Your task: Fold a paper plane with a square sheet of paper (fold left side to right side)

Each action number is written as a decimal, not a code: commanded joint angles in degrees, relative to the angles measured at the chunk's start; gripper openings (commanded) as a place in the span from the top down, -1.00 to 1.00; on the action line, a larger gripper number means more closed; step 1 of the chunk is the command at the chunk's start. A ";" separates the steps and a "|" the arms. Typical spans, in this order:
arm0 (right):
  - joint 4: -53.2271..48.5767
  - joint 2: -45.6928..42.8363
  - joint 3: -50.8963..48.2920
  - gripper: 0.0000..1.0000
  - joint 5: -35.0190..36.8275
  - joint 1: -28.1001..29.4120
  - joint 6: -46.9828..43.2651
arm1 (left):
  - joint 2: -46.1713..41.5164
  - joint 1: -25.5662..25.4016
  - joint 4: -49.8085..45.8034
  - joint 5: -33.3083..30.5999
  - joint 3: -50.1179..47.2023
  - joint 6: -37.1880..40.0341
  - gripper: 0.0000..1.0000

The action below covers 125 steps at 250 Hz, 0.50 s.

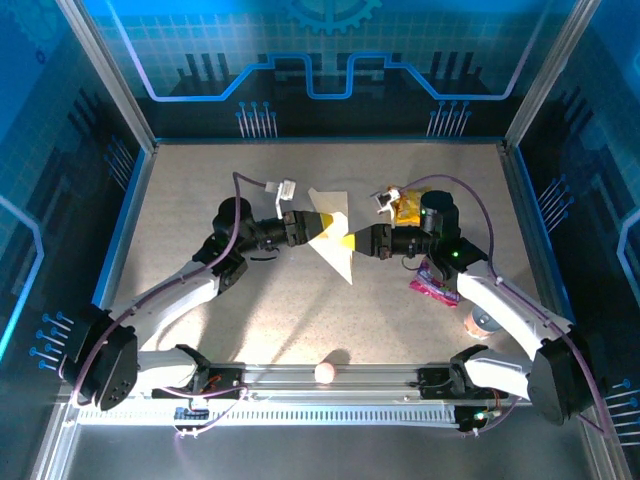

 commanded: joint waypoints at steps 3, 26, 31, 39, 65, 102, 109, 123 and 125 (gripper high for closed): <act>-7.91 -2.07 3.26 0.95 2.44 0.09 -5.12 | -5.44 2.96 -3.80 -3.62 -1.60 2.50 0.20; -16.95 -2.53 5.40 0.96 6.26 0.27 -10.32 | -10.04 5.96 -9.38 -4.94 -2.96 4.44 0.11; -19.10 -2.45 6.14 0.96 7.06 0.39 -11.45 | -11.17 6.47 -11.36 -5.43 -3.02 5.27 0.10; -23.44 -2.06 8.19 0.96 9.16 0.65 -13.98 | -13.12 7.23 -15.10 -6.53 -2.94 6.90 0.07; -39.64 0.37 14.81 0.97 21.88 3.59 -22.13 | -19.61 8.30 -28.52 -12.93 -2.03 13.40 -0.05; -60.51 9.07 26.10 0.98 55.23 12.87 -26.16 | -26.80 8.42 -45.14 -26.19 -0.43 19.75 -0.10; -64.21 11.61 28.38 0.99 61.68 14.84 -25.46 | -27.94 8.43 -47.80 -29.04 -0.25 19.88 -0.11; -71.86 17.25 32.96 1.00 72.42 18.46 -23.44 | -29.98 8.47 -51.80 -33.72 -0.20 20.05 -0.12; -72.90 18.06 33.60 1.00 73.95 18.95 -23.07 | -30.25 8.56 -52.21 -34.34 -0.20 20.08 -0.12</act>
